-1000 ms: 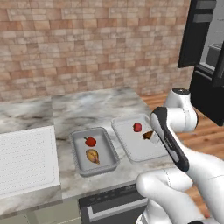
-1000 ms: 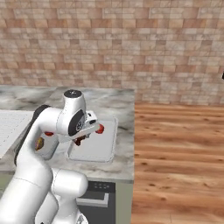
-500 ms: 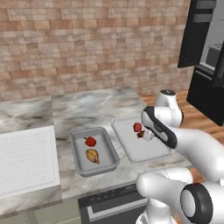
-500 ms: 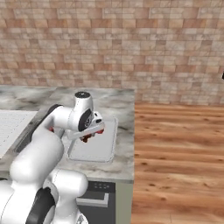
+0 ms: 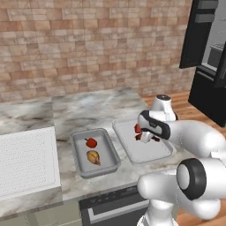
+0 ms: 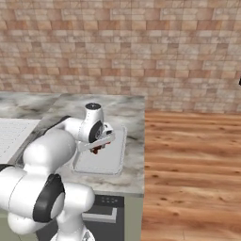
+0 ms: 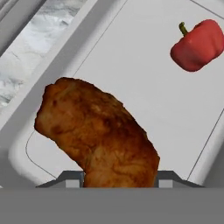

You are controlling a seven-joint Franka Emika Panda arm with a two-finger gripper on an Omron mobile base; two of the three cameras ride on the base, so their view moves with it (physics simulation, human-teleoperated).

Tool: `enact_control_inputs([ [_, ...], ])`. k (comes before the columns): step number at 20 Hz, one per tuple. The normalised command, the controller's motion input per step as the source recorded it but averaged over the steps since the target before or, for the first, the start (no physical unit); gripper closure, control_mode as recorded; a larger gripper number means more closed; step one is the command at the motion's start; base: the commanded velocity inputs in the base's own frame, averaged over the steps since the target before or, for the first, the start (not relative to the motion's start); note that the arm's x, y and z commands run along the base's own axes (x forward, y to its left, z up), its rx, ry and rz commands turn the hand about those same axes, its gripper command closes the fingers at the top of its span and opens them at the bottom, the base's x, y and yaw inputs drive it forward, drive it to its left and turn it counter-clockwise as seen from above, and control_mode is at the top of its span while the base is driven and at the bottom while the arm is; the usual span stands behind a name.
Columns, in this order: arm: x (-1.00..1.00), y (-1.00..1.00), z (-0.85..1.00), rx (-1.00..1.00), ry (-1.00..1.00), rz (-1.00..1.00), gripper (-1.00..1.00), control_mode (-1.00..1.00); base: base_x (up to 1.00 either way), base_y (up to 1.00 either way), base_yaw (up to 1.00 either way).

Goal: Place one bell pepper and one chicken drumstick in each tupperware on the nearby counter, to pack two identical lunches.

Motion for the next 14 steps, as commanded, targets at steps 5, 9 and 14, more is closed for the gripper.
enact_control_inputs([
  [5,0.22,0.0,-0.28,0.0,0.0,0.0,1.0,-1.0,0.0,0.0,0.0],
  [9,0.21,0.0,-0.3,0.0,0.0,0.0,1.0,-1.0,0.0,0.0,0.0],
  [14,0.23,0.0,-0.26,0.0,0.01,0.0,1.0,-1.0,0.0,0.0,0.0],
])
